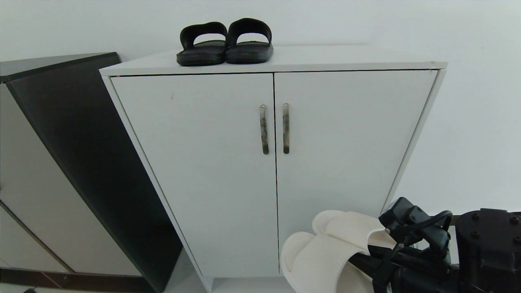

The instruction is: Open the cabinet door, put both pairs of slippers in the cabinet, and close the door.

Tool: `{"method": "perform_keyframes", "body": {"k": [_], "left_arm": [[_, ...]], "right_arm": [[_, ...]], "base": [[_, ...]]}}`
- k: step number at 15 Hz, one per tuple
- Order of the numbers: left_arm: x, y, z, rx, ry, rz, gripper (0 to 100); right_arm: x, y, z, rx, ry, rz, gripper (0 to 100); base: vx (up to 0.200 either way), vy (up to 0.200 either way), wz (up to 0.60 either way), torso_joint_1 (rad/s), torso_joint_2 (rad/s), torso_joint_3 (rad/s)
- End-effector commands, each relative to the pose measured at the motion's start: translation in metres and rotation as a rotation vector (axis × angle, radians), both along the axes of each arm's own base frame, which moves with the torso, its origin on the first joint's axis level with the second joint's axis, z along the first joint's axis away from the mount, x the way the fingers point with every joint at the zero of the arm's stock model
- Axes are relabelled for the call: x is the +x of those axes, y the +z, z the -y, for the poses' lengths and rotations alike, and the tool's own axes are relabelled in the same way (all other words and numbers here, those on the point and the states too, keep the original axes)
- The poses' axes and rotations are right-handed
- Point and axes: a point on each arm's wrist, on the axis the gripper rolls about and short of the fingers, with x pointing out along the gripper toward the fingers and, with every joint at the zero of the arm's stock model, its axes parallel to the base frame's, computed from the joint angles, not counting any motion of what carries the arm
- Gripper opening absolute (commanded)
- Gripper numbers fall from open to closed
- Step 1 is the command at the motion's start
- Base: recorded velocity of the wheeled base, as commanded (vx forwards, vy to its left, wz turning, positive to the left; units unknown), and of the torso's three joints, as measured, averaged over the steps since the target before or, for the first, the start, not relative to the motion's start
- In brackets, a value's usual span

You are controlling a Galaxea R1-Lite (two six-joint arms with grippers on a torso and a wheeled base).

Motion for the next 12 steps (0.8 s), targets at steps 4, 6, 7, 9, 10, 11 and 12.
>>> {"method": "perform_keyframes", "body": {"k": [4,6,7,9,10,11,12], "left_arm": [[0.074,0.028,0.018,0.029,-0.278,-0.071,100],[0.082,0.037,0.038,0.039,-0.435,-0.074,100],[0.083,0.039,0.047,0.047,-0.501,-0.078,100],[0.095,0.046,0.068,0.059,-0.569,-0.098,100],[0.1,0.049,0.076,0.061,-0.582,-0.098,100],[0.11,0.053,0.089,0.053,-0.613,-0.082,100],[0.122,0.055,0.103,0.047,-0.639,-0.061,100]], "right_arm": [[-0.001,-0.001,-0.001,-0.006,0.007,-0.003,0],[-0.001,-0.002,-0.001,-0.005,0.006,-0.006,0],[-0.001,-0.001,-0.001,-0.002,0.006,-0.004,0],[-0.002,-0.002,0.0,-0.007,0.008,-0.006,0],[-0.002,-0.003,0.0,-0.008,0.008,-0.007,0],[-0.002,-0.003,0.0,-0.009,0.01,-0.009,0],[-0.005,-0.004,-0.002,-0.011,0.036,-0.016,0]], "base": [[0.0,0.0,0.0,0.001,0.05,0.04],[0.0,0.0,0.0,0.0,0.0,0.0],[0.0,0.0,0.0,0.0,0.0,0.0],[0.0,0.0,0.0,0.0,0.0,0.0],[0.0,0.0,0.0,0.0,0.0,0.0],[0.0,0.0,0.0,0.0,0.0,0.0],[0.0,0.0,0.0,0.0,0.0,0.0]]}}
